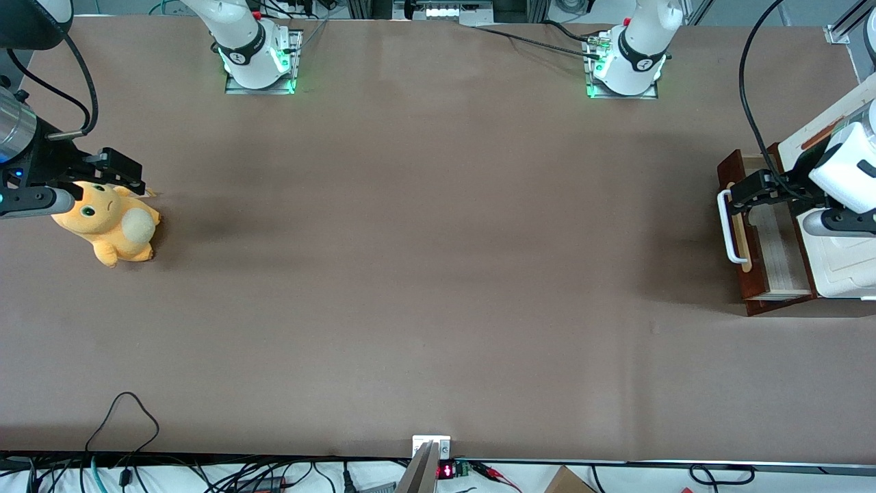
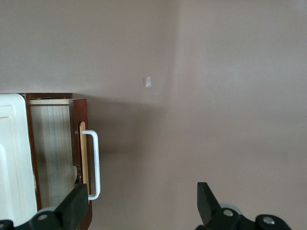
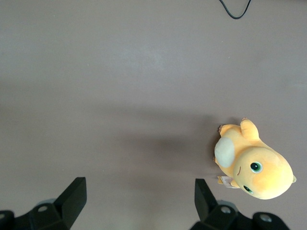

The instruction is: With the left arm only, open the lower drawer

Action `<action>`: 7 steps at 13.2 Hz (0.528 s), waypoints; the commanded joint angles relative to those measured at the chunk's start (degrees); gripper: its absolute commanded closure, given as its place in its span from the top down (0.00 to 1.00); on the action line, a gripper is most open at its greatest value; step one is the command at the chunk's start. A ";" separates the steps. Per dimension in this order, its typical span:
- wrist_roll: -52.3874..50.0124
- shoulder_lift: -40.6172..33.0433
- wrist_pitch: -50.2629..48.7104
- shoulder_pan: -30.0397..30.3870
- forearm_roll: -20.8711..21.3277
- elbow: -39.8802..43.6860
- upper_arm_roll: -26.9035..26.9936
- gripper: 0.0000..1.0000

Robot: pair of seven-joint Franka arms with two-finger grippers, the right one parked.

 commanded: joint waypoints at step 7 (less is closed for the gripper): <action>1.36 -3.06 -0.21 0.36 -0.75 -1.37 0.01 1.00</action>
